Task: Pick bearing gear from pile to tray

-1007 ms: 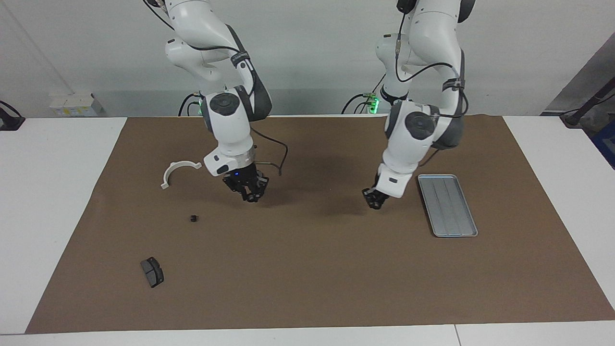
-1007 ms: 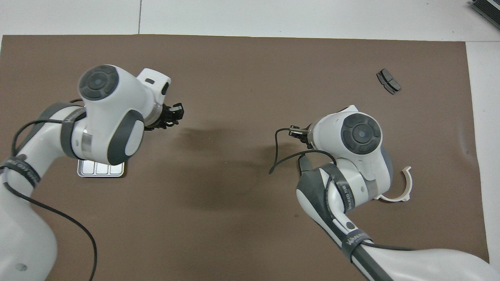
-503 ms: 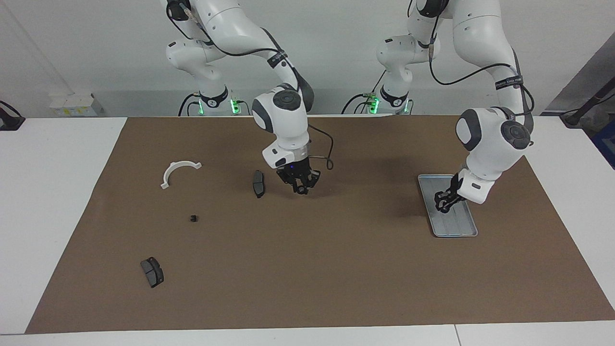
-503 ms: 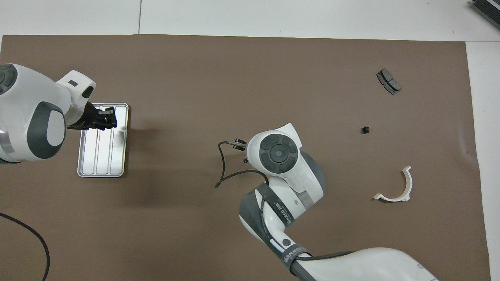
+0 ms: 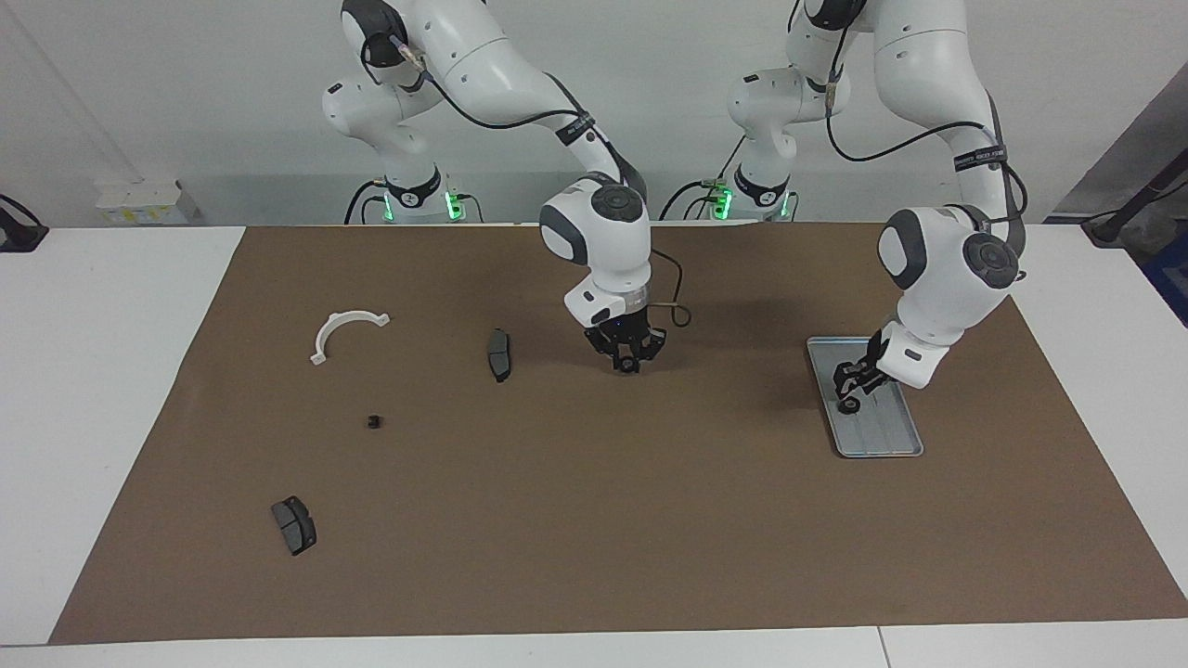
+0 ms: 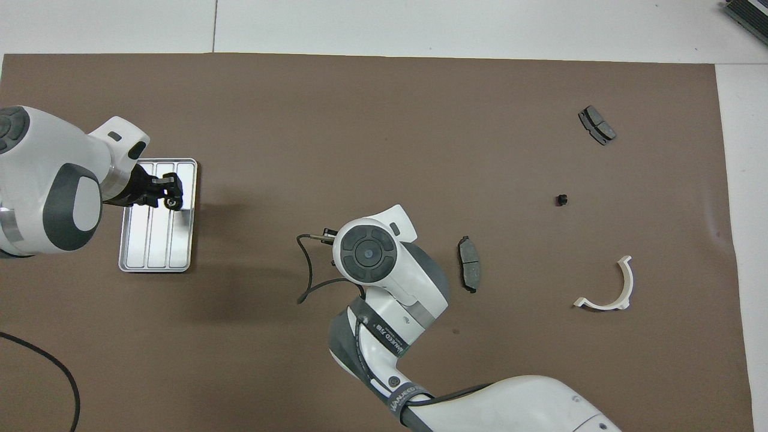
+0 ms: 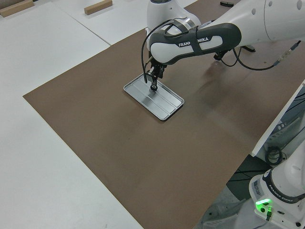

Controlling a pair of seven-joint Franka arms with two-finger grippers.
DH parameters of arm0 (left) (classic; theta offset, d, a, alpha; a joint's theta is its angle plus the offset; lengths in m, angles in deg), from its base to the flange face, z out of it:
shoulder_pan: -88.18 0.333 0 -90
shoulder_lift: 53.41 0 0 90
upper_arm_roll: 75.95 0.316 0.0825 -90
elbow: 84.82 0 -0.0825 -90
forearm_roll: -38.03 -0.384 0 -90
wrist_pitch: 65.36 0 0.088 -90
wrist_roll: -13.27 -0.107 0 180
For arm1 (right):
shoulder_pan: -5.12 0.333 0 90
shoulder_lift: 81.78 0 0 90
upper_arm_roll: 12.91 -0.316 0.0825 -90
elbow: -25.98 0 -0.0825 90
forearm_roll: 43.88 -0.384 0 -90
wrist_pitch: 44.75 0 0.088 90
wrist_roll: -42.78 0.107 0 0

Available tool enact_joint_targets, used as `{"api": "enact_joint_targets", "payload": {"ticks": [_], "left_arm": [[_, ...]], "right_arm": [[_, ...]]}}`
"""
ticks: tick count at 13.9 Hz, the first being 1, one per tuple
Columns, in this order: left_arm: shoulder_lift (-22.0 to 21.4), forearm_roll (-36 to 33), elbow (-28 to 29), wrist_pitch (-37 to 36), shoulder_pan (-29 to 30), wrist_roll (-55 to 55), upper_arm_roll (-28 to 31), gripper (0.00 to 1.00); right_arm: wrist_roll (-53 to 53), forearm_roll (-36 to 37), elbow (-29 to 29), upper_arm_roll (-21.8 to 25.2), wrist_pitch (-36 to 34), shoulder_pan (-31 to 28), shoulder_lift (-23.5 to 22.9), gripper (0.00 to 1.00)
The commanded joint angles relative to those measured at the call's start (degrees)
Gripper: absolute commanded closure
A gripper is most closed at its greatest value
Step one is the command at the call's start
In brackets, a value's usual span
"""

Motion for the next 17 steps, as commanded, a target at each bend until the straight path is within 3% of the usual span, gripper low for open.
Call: {"api": "enact_joint_targets", "payload": {"ticks": [1,2,4,8,13,17], "left_arm": [[-1.5,-0.7,1.6,1.3,0.4,-0.3,-0.6,0.29],[-1.3,-0.7,1.4,2.0,-0.2,0.3,-0.7,0.29],[-1.4,-0.7,1.6,2.6,-3.7,2.3,-0.7,0.29],[-1.6,-0.7,2.1,4.3,-13.4,13.9,-0.7,0.29],[-1.1,-0.6,8.4,17.0,-26.2,25.5,-0.8,0.30],[0.4,-0.6,9.1,21.2,-31.9,28.2,-0.8,0.30]], "right_arm": [[1.7,2.1,0.8,0.2,-0.1,0.2,-0.7,0.35],[1.7,2.1,0.9,0.2,-0.4,0.2,-0.7,0.16],[1.7,2.2,0.9,0.3,-0.4,0.0,-0.5,0.00],[-2.3,2.2,-1.3,0.6,-0.8,-4.9,3.2,0.00],[-17.4,2.1,-6.3,0.6,-0.2,-15.7,7.5,0.20],[-27.3,2.0,-7.3,0.5,0.4,-23.7,7.3,0.53]]}}
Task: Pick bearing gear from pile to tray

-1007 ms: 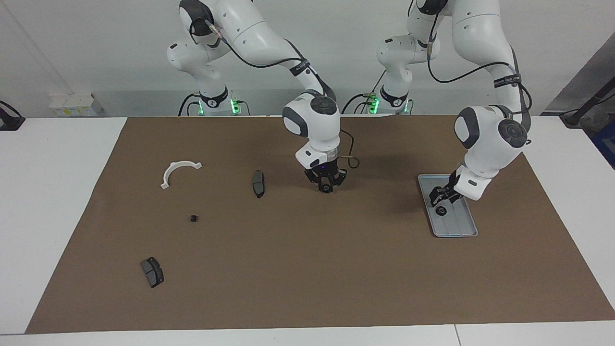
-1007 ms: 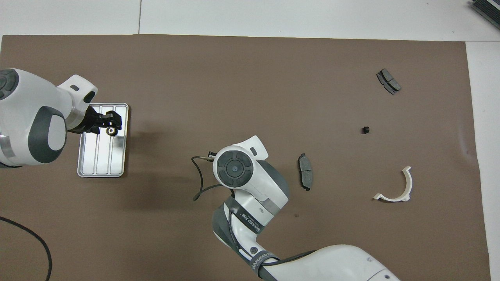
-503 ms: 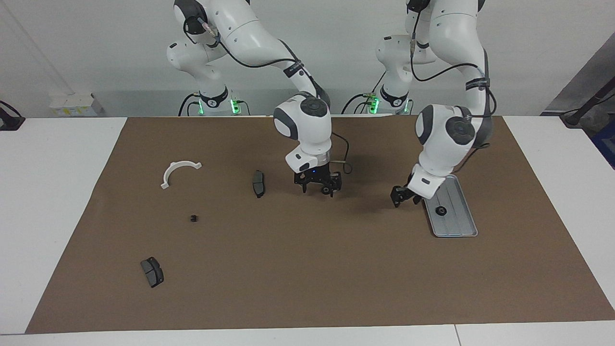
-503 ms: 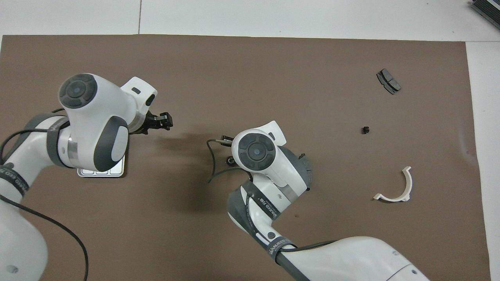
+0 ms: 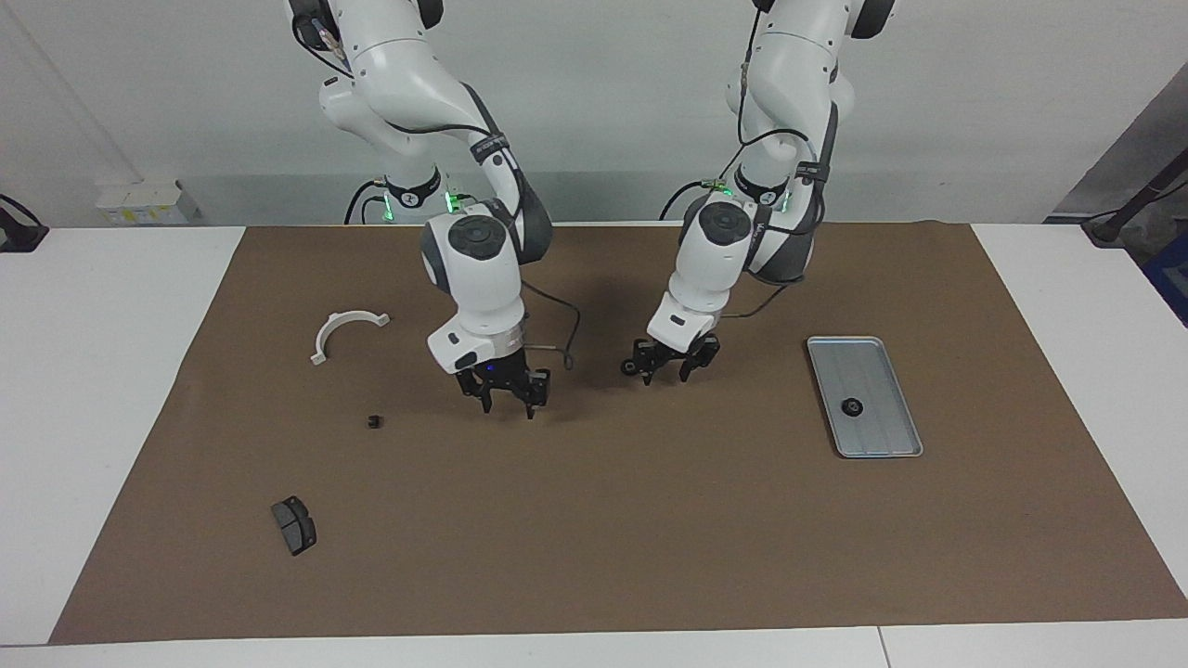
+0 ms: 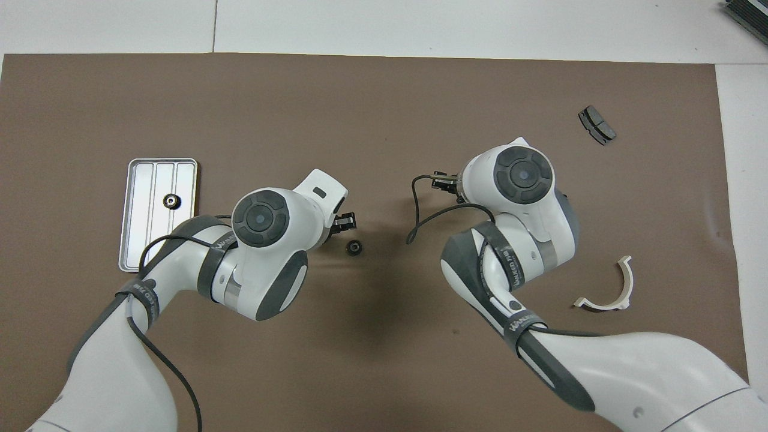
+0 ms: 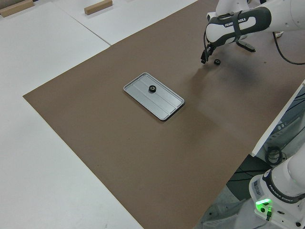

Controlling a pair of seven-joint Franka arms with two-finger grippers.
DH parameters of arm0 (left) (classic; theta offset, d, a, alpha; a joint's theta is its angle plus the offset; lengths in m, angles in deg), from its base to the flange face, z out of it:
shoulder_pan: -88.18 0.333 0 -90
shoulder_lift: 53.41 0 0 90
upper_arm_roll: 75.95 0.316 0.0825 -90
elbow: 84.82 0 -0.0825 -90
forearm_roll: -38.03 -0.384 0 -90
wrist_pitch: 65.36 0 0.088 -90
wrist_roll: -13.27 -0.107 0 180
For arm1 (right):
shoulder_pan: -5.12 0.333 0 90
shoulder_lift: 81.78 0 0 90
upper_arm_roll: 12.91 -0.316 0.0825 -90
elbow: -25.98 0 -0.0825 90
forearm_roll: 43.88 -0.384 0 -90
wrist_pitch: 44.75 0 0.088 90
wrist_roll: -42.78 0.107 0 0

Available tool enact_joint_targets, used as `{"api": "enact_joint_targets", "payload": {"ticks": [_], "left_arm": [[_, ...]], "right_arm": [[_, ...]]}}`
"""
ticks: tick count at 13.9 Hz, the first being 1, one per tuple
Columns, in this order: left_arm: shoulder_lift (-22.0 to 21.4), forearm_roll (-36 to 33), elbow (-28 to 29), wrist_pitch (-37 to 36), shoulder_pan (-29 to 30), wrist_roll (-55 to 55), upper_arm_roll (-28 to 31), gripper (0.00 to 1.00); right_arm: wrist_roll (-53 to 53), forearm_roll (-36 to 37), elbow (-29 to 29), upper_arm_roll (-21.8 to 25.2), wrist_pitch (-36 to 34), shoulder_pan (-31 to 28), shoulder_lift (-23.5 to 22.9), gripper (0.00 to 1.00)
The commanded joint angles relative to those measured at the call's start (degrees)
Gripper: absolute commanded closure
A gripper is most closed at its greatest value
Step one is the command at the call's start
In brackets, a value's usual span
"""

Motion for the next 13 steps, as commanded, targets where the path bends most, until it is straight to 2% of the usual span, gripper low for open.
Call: {"api": "enact_joint_targets", "payload": {"ticks": [1,3,8,13], "left_arm": [[-0.4,-0.6,0.9,1.6,-2.7,0.9,1.1,0.31],[-0.3,-0.6,0.9,1.4,-4.1,0.9,1.1,0.33],[0.3,-1.1,0.9,1.0,-5.6,0.9,1.2,0.45],[0.6,-5.3,0.8,0.9,-5.1,0.7,1.2,0.46]], "right_arm": [[-5.1,0.7,-2.5,-0.9,1.2,-5.2,1.1,0.59],[-8.8,0.6,-2.7,-0.9,1.2,-8.5,1.0,0.63],[-13.7,0.6,-5.1,-0.9,0.0,-13.5,1.8,0.64],[-18.1,0.5,-7.8,-0.9,0.0,-17.0,2.8,0.63]]}}
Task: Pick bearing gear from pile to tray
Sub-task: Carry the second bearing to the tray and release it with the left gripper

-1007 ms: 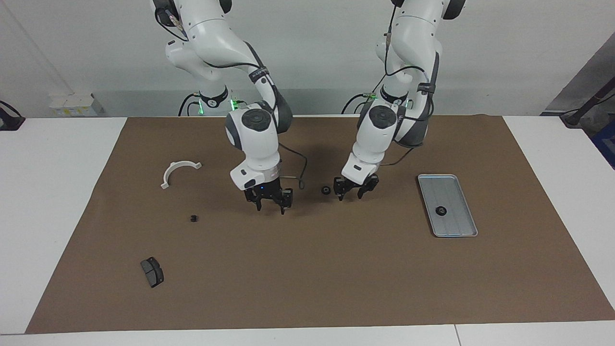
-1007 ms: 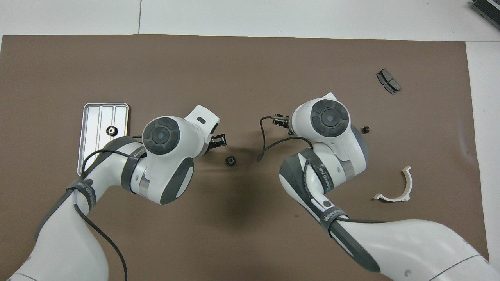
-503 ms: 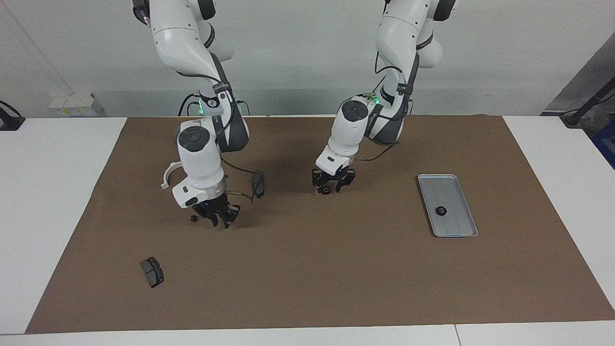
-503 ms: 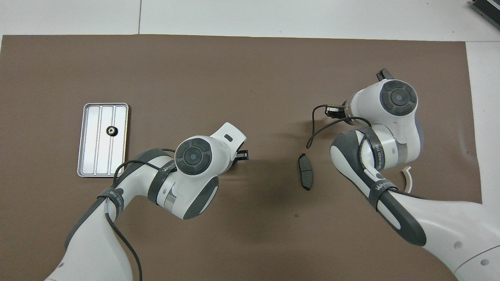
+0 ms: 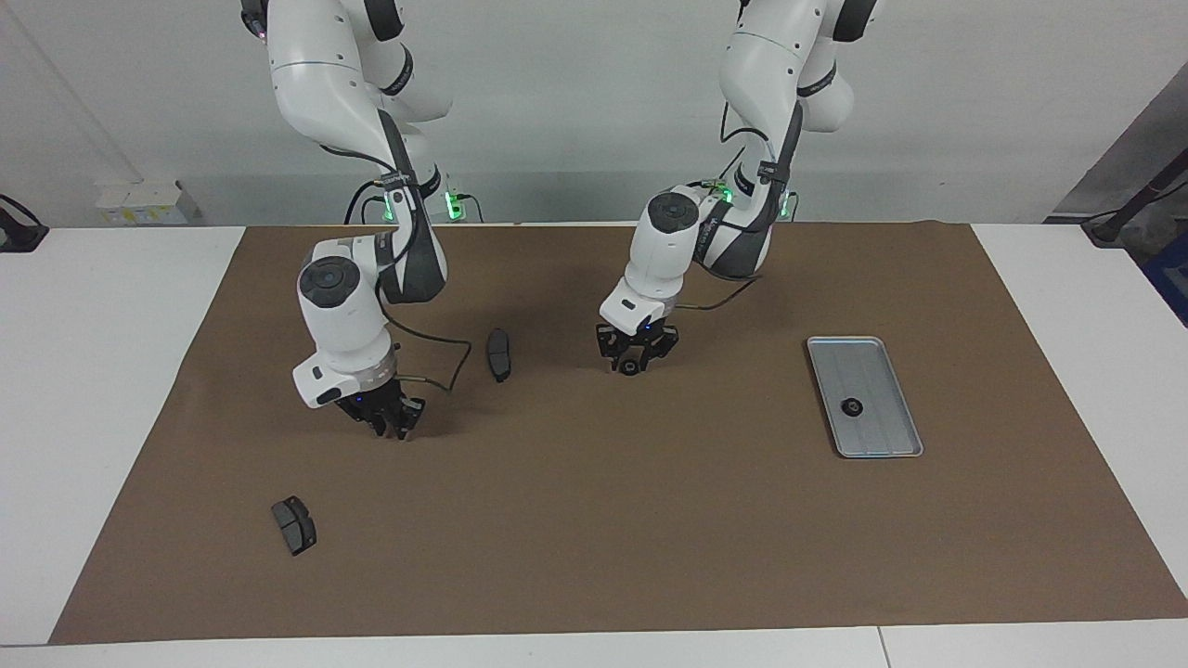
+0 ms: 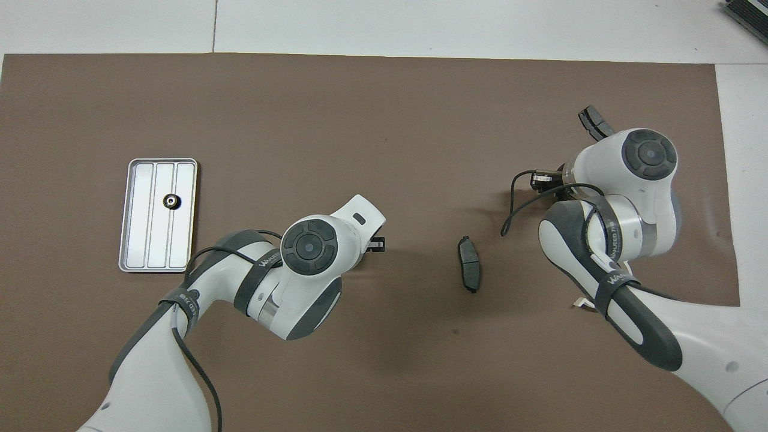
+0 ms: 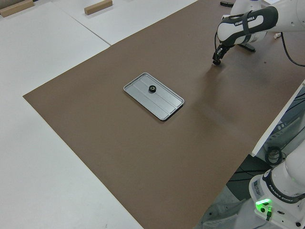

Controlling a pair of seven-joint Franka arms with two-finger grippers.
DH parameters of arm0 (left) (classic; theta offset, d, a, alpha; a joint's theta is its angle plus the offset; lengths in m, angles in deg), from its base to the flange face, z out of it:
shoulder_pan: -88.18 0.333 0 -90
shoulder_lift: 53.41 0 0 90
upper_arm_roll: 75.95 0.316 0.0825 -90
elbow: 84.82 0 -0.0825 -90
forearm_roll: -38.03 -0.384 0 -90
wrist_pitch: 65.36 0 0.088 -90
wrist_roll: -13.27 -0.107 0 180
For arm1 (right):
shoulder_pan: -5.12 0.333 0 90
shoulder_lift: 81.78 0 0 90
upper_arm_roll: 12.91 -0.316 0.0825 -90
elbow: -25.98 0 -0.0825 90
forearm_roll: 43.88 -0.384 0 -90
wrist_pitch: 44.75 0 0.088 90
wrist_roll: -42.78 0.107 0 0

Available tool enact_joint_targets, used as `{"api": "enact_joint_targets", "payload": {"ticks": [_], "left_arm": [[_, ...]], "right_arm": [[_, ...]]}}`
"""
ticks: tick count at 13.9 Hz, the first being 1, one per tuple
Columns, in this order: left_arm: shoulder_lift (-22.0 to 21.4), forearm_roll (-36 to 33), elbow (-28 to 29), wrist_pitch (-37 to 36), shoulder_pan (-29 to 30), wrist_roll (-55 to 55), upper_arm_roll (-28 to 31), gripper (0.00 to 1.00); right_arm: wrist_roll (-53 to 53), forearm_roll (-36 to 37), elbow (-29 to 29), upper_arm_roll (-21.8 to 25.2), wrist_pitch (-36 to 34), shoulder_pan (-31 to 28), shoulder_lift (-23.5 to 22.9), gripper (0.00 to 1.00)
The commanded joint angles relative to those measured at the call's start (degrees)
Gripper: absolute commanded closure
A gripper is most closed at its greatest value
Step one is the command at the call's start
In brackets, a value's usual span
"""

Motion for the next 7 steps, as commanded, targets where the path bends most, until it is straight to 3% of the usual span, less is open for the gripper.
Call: {"api": "enact_joint_targets", "payload": {"ticks": [1,7], "left_arm": [[-0.2,-2.4,0.6,0.4,-0.2,0.5,0.7,0.46],[0.6,-2.5,0.2,1.2,-0.5,0.5,0.7,0.49]], "right_arm": [[-3.3,0.5,-2.5,-0.8,0.0,-2.6,2.3,0.63],[-5.8,0.5,-2.9,-0.8,-2.8,-3.5,3.1,0.58]]}}
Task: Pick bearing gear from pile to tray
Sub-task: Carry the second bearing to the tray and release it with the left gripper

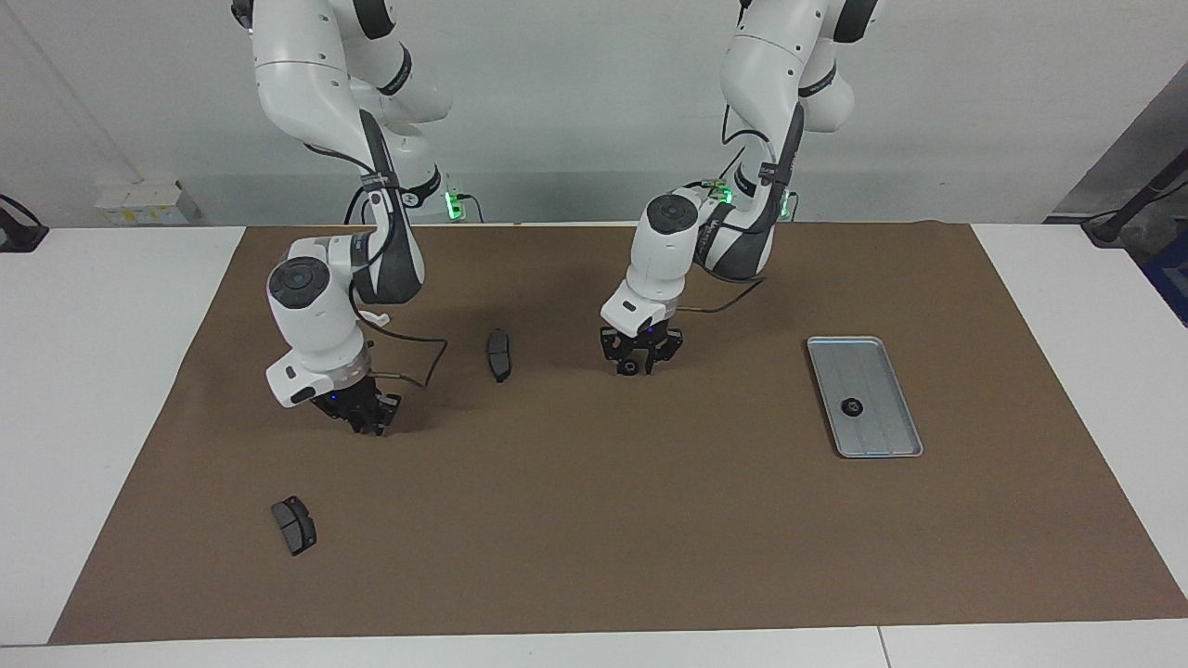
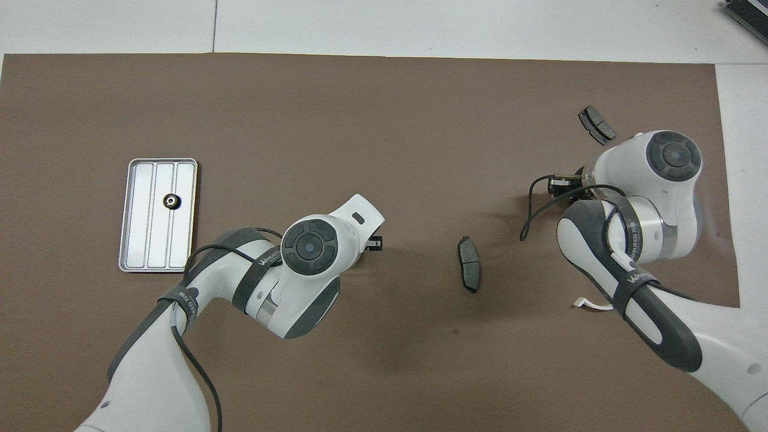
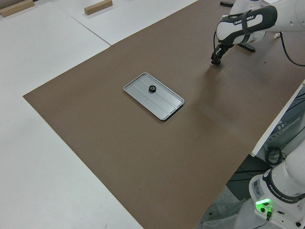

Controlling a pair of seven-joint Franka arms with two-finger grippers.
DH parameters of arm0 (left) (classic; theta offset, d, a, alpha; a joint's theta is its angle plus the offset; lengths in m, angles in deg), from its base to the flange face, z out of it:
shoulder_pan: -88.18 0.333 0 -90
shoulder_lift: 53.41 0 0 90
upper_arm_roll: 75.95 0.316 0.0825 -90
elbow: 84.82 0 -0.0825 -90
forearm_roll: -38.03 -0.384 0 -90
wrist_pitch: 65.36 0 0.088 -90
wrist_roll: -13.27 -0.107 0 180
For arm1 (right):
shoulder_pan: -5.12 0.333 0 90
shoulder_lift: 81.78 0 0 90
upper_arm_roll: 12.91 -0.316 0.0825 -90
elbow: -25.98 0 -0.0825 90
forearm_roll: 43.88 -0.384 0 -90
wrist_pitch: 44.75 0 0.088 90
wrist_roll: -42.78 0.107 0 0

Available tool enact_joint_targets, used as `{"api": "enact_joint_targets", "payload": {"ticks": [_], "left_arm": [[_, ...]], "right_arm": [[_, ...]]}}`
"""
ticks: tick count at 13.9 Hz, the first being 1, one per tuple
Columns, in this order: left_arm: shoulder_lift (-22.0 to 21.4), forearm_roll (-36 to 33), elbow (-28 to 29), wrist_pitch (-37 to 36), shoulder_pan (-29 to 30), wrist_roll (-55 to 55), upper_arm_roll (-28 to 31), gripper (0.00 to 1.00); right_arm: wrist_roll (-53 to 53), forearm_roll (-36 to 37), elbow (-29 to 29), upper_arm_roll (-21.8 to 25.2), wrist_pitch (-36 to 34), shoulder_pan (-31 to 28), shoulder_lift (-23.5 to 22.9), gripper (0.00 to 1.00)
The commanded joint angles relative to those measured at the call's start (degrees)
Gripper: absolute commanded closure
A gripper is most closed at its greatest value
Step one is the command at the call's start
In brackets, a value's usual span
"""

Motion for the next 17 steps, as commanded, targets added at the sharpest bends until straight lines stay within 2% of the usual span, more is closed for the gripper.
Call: {"api": "enact_joint_targets", "payload": {"ticks": [1,3,5,9,13,15,16,17], "left_arm": [[0.6,-1.2,0.1,1.2,-0.6,0.5,0.5,0.49],[0.7,-1.2,0.0,1.3,-0.6,0.5,0.5,0.50],[0.7,-1.3,0.0,1.4,-0.6,0.5,0.5,0.58],[1.4,-1.3,-1.4,-0.4,0.7,0.0,0.5,0.87],[1.7,-1.3,-9.5,-12.0,6.5,-0.7,0.5,0.94],[0.3,-1.3,-10.1,-14.2,13.0,-4.8,0.3,0.93],[-0.7,-1.2,-9.9,-15.6,16.5,-8.3,0.2,0.93],[-1.0,-1.2,-9.5,-17.1,20.1,-12.7,0.3,0.93]], "right_arm": [[-3.0,0.5,-1.9,-0.7,-1.6,-1.4,2.1,0.58],[-5.1,0.5,-1.9,-0.7,-2.3,-2.6,2.7,0.58],[-5.5,0.5,-2.9,-0.7,-2.4,-2.6,3.0,0.57],[-6.1,0.6,-4.2,-0.8,-2.0,-2.8,3.4,0.57],[-6.3,0.6,-5.2,-0.8,-1.0,-2.7,3.4,0.59],[-5.5,0.5,-5.3,-0.8,-1.0,-2.9,3.4,0.67],[-5.4,0.3,-5.2,-0.8,-1.0,-2.9,3.4,0.77],[-4.8,-0.1,-5.0,-0.8,-1.0,-2.9,3.4,0.91]]}}
